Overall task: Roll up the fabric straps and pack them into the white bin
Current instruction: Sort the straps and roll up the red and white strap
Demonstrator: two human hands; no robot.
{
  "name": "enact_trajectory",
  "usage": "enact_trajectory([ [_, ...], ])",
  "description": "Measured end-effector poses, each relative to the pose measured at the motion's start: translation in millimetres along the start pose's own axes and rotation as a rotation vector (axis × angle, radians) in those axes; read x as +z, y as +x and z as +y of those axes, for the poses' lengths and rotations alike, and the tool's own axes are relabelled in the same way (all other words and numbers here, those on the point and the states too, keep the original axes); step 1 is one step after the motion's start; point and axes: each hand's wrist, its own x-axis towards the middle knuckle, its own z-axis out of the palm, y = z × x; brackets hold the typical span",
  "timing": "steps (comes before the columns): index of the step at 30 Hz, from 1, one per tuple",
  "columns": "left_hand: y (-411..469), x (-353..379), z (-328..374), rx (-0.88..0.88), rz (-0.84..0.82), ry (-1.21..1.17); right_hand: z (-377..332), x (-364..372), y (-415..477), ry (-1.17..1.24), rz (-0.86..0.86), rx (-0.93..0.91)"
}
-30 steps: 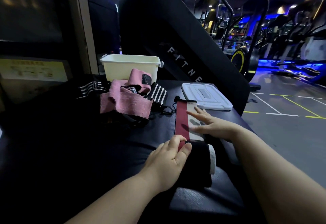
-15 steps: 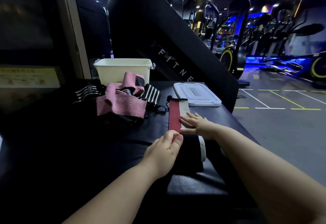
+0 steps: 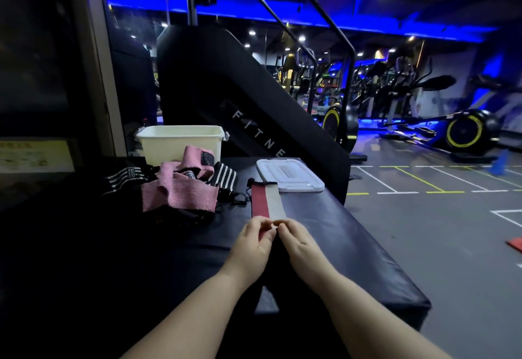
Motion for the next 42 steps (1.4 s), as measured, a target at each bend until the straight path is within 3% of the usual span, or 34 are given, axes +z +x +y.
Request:
enact_trajectory([
  [4, 5, -6, 2, -0.062, -0.131, -0.061, -5, -5, -3, -0.001, -0.007, 0.079],
  [7, 8, -8, 7, -0.076, -0.146, -0.048, -6, -22, -5, 0.097, -0.174, 0.126],
  [12, 16, -11, 15, -0.130, -0.094, -0.073, 10, -45, -4, -0.264, -0.249, -0.025],
  [16, 13, -8, 8, -0.138, -0.028, -0.086, 13, -37, -6, -0.302, -0.140, -0.093],
  [22, 3, -10, -1, -0.028, -0.160, -0.076, 9, -40, -10, -0.217, -0.107, -0.054],
  [28, 0, -9, 5, -0.018, -0.090, 0.126, 5, -38, -18, -0.019, -0.105, 0.022],
  [37, -2, -8, 8, -0.056, -0.002, 0.092, 5, -36, -21, -0.129, -0.104, -0.024],
  [42, -3, -9, 7, -0.059, -0.028, 0.021, 1, -36, -24, 0.039, -0.140, 0.011],
])
